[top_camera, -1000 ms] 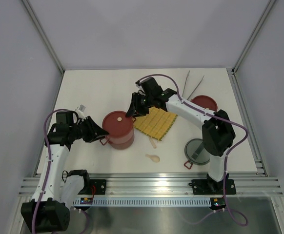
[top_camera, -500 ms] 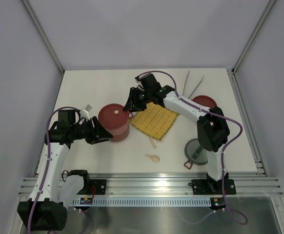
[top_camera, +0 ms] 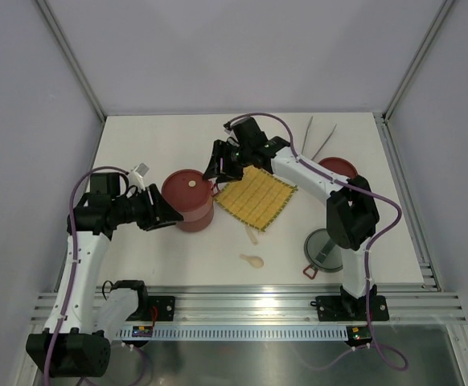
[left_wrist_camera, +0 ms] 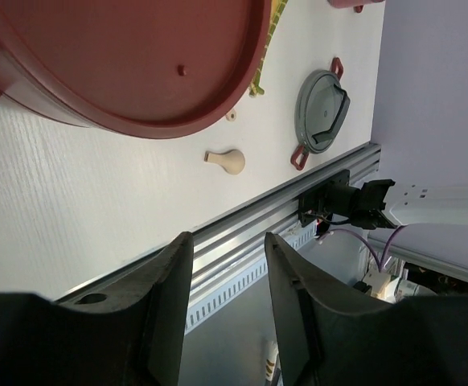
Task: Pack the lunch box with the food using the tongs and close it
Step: Place the packing box into the packing box.
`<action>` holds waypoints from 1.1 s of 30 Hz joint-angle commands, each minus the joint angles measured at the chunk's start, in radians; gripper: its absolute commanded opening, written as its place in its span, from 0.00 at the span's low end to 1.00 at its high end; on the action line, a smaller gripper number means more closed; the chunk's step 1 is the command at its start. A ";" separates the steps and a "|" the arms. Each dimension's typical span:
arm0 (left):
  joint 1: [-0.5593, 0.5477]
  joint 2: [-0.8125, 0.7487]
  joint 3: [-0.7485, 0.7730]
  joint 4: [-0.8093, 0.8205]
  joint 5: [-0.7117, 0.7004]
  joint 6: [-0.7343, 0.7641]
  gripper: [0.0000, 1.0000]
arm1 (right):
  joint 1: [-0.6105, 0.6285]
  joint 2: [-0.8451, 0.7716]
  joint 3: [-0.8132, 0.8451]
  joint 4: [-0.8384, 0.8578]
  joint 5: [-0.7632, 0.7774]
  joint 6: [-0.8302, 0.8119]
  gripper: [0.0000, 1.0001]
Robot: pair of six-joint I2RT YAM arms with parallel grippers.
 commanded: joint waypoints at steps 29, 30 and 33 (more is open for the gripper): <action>0.048 0.277 0.319 0.215 -0.370 -0.099 0.52 | -0.726 -0.613 -0.530 -0.235 0.397 -0.131 0.86; 0.060 0.281 0.317 0.215 -0.367 -0.102 0.58 | -0.737 -0.599 -0.544 -0.232 0.395 -0.126 0.86; 0.100 0.305 0.285 0.226 -0.372 -0.102 0.62 | -0.752 -0.552 -0.533 -0.235 0.430 -0.121 0.85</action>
